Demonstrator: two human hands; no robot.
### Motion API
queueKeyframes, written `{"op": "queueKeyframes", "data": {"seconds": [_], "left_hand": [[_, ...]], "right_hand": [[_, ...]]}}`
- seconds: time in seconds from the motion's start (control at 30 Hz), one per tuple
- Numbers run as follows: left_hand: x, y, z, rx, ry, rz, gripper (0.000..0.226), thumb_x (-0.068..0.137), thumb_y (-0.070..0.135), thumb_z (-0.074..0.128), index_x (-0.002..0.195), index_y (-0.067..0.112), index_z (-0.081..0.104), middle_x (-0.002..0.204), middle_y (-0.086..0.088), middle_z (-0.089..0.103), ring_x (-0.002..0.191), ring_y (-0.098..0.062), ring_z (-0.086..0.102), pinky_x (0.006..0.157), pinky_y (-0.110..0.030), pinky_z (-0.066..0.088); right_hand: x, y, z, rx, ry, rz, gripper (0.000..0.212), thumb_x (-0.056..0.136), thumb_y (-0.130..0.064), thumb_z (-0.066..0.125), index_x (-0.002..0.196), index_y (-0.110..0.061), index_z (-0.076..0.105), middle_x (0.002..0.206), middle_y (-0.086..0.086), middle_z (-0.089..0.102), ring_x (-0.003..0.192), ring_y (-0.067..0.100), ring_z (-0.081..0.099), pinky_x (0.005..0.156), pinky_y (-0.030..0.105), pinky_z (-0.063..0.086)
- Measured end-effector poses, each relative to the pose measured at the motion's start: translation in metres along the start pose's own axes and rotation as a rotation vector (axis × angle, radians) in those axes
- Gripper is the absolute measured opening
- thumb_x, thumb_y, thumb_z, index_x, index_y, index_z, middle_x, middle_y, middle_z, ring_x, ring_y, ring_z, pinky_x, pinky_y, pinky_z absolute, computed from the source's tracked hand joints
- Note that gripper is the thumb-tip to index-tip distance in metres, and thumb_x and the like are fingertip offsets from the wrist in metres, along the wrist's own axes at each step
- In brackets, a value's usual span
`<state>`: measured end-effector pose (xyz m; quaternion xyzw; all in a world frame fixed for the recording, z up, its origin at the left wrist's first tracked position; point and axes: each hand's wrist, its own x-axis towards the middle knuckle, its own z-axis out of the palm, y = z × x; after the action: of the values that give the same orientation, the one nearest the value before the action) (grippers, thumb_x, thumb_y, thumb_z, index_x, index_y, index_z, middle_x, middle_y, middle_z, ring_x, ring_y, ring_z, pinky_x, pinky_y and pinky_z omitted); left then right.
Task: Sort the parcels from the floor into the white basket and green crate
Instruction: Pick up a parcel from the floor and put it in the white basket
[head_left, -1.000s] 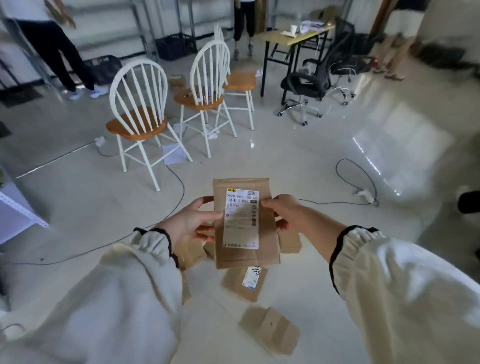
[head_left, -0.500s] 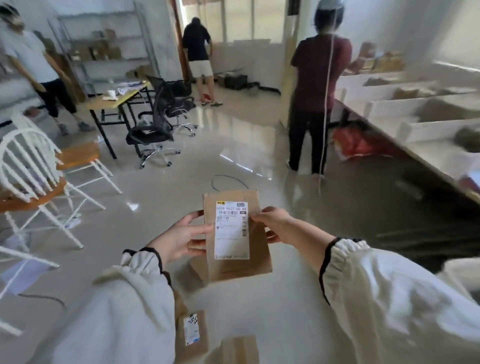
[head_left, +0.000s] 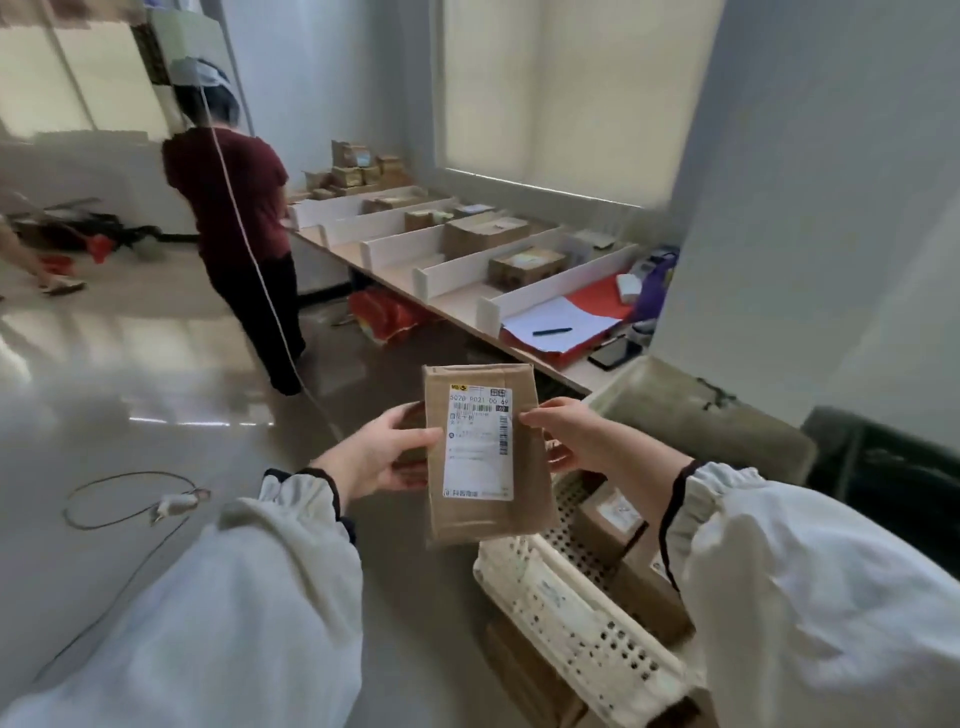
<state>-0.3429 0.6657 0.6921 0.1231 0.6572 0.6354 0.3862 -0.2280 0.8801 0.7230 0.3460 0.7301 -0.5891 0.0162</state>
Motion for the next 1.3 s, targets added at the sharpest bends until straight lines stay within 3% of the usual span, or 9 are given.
{"op": "queueKeyframes", "data": {"seconds": [0.13,0.33,0.53,0.6,0.7,0.8,1.0,1.17,1.3], "left_hand": [[0.051,0.017,0.092,0.052,-0.153,-0.006,0.075,0.055,0.024,0.087,0.122,0.032,0.053,0.112,-0.012,0.069,0.105,-0.034,0.065,0.088,-0.054,0.052],[0.113,0.038,0.211,0.143,-0.360,-0.037,0.062,0.062,0.021,0.083,0.114,0.038,0.056,0.107,-0.008,0.072,0.092,-0.029,0.071,0.072,-0.044,0.057],[0.148,0.038,0.307,0.242,-0.521,-0.046,0.051,0.075,0.018,0.076,0.116,0.038,0.053,0.098,-0.010,0.074,0.089,-0.031,0.071,0.069,-0.044,0.058],[0.160,0.036,0.334,0.268,-0.564,-0.055,0.051,0.077,0.017,0.074,0.119,0.037,0.052,0.100,-0.011,0.073,0.091,-0.032,0.071,0.074,-0.047,0.057],[0.175,0.035,0.370,0.319,-0.631,-0.048,0.059,0.075,0.017,0.075,0.123,0.036,0.049,0.102,-0.011,0.073,0.091,-0.032,0.070,0.079,-0.048,0.055],[0.190,0.036,0.400,0.347,-0.693,-0.065,0.065,0.068,0.018,0.078,0.123,0.037,0.049,0.107,-0.012,0.071,0.098,-0.034,0.068,0.086,-0.052,0.053],[0.215,0.043,0.444,0.412,-0.817,-0.085,0.069,0.066,0.020,0.079,0.125,0.037,0.050,0.110,-0.010,0.069,0.090,-0.030,0.071,0.067,-0.041,0.058],[0.237,0.043,0.460,0.465,-0.875,-0.067,0.062,0.064,0.025,0.082,0.118,0.033,0.054,0.108,-0.008,0.070,0.095,-0.030,0.070,0.076,-0.047,0.058],[0.250,0.041,0.466,0.492,-0.891,-0.073,0.062,0.060,0.029,0.083,0.115,0.030,0.055,0.104,-0.006,0.072,0.093,-0.029,0.070,0.073,-0.045,0.058]], "right_hand": [[-0.001,0.025,-0.099,0.076,0.118,0.041,0.018,0.086,-0.027,0.067,0.096,-0.018,0.056,0.096,0.004,0.060,0.083,0.023,0.059,0.058,0.034,0.050],[-0.017,0.062,-0.212,0.201,0.298,0.088,0.027,0.086,-0.024,0.066,0.110,-0.016,0.054,0.096,0.005,0.061,0.079,0.021,0.058,0.052,0.032,0.047],[-0.037,0.101,-0.285,0.296,0.457,0.155,0.020,0.088,-0.024,0.064,0.104,-0.017,0.053,0.104,0.009,0.062,0.087,0.026,0.060,0.063,0.037,0.051],[-0.042,0.115,-0.301,0.343,0.514,0.178,0.021,0.088,-0.024,0.064,0.105,-0.018,0.052,0.109,0.010,0.061,0.097,0.030,0.060,0.072,0.041,0.053],[-0.047,0.133,-0.322,0.412,0.563,0.190,0.037,0.088,-0.023,0.064,0.120,-0.017,0.047,0.109,0.010,0.062,0.093,0.028,0.062,0.060,0.037,0.052],[-0.052,0.145,-0.340,0.446,0.614,0.203,0.035,0.088,-0.023,0.064,0.119,-0.016,0.049,0.102,0.008,0.064,0.086,0.025,0.063,0.056,0.036,0.051],[-0.053,0.160,-0.363,0.523,0.724,0.235,0.034,0.088,-0.022,0.063,0.119,-0.017,0.049,0.104,0.007,0.065,0.093,0.027,0.064,0.072,0.041,0.053],[-0.046,0.167,-0.369,0.555,0.794,0.257,0.033,0.088,-0.021,0.064,0.118,-0.019,0.049,0.108,0.008,0.064,0.098,0.029,0.063,0.086,0.047,0.053],[-0.038,0.170,-0.371,0.579,0.824,0.272,0.031,0.088,-0.020,0.063,0.116,-0.019,0.050,0.108,0.008,0.064,0.098,0.029,0.063,0.090,0.049,0.051]]}}
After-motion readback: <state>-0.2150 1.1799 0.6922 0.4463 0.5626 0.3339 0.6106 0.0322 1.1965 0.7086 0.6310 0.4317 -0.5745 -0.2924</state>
